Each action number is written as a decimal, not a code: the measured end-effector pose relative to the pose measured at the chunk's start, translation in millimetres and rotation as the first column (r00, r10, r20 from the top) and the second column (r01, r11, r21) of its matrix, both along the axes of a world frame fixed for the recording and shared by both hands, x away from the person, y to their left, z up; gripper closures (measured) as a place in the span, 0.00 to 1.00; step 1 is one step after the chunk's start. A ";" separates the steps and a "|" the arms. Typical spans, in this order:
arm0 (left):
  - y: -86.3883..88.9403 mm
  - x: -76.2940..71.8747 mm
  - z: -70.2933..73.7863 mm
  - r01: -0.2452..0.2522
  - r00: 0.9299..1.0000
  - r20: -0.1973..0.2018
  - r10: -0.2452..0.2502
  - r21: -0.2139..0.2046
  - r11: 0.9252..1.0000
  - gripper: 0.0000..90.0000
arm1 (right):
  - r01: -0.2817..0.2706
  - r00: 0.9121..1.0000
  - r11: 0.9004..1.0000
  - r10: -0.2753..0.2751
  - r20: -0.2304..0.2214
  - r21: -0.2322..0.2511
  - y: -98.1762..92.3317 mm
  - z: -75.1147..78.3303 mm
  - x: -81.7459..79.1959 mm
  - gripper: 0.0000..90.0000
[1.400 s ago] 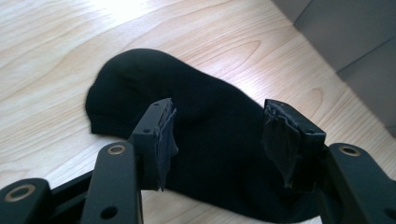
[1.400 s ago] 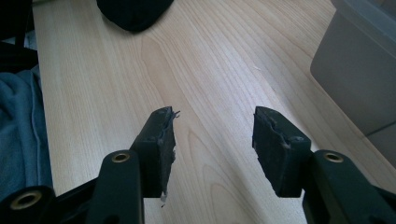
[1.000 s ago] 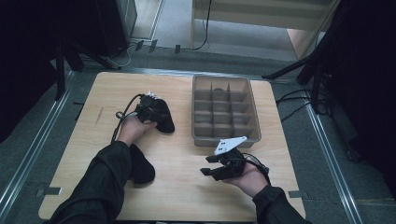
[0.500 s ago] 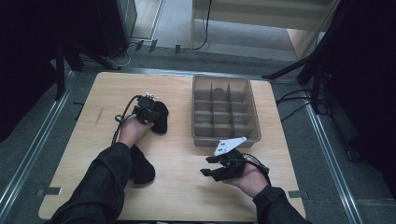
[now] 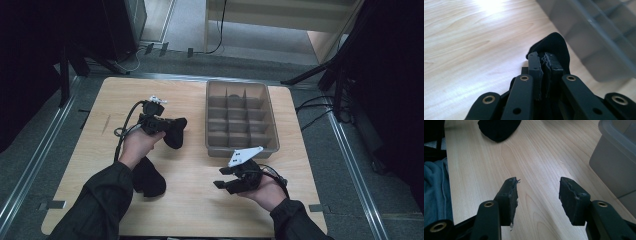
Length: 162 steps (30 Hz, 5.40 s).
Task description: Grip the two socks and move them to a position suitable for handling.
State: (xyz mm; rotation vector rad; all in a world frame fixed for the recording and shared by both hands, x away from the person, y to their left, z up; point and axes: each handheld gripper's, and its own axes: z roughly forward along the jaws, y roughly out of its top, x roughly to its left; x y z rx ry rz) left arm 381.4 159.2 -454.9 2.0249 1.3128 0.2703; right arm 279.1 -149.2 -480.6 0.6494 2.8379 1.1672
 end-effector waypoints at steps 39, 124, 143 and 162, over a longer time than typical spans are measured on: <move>10.0 -67.9 -31.0 0.087 0.995 -0.045 -0.087 0.004 0.996 0.72 | 0.002 0.998 0.999 -0.005 0.064 0.050 27.9 1.1 -3.7 0.56; 108.0 -137.1 -50.8 0.026 0.998 -0.062 -0.023 0.035 0.999 0.86 | 0.046 0.998 0.995 -0.049 0.040 0.088 140.1 -29.4 17.6 0.79; 127.5 -134.3 -47.6 -0.037 0.998 -0.051 0.036 -0.016 0.999 0.83 | 0.073 0.995 0.997 -0.072 0.068 -0.018 145.5 -59.5 26.4 0.96; 129.1 -133.4 -47.9 -0.047 0.998 -0.053 0.046 -0.017 0.999 0.82 | 0.040 0.986 0.999 -0.040 0.162 0.004 136.0 1.4 35.8 0.97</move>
